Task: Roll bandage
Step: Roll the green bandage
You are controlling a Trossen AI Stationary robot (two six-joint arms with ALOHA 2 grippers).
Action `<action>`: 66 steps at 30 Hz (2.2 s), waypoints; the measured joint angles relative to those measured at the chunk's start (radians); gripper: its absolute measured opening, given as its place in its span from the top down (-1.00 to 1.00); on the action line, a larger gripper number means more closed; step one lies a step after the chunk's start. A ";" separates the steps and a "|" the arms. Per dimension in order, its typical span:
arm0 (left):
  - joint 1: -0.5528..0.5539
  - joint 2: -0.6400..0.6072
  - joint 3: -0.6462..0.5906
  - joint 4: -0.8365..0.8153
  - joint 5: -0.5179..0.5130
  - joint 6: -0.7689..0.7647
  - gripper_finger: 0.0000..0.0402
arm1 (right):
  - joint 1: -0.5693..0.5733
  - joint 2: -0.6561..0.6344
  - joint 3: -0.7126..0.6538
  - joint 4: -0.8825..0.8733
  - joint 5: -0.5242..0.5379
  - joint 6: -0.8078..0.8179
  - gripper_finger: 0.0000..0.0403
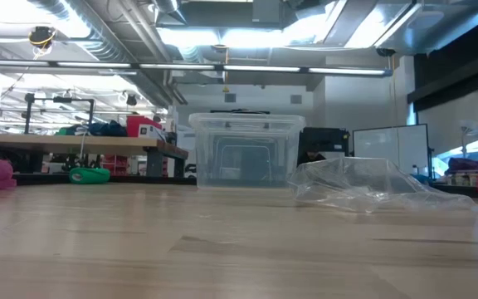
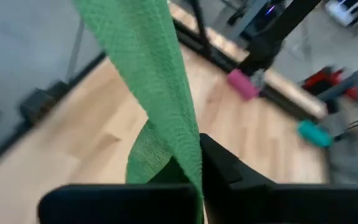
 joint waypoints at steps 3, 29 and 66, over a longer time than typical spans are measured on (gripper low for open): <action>0.002 -0.001 0.000 -0.004 -0.083 0.022 0.95 | -0.001 0.000 -0.027 0.026 -0.020 0.123 0.92; 0.088 -0.003 0.000 -0.077 -0.184 -0.084 0.95 | -0.001 -0.075 0.037 -0.188 0.012 0.374 -0.45; 0.116 -0.003 0.000 -0.155 -0.236 -0.094 0.95 | 0.451 -0.145 -0.381 -0.071 0.674 0.717 -0.45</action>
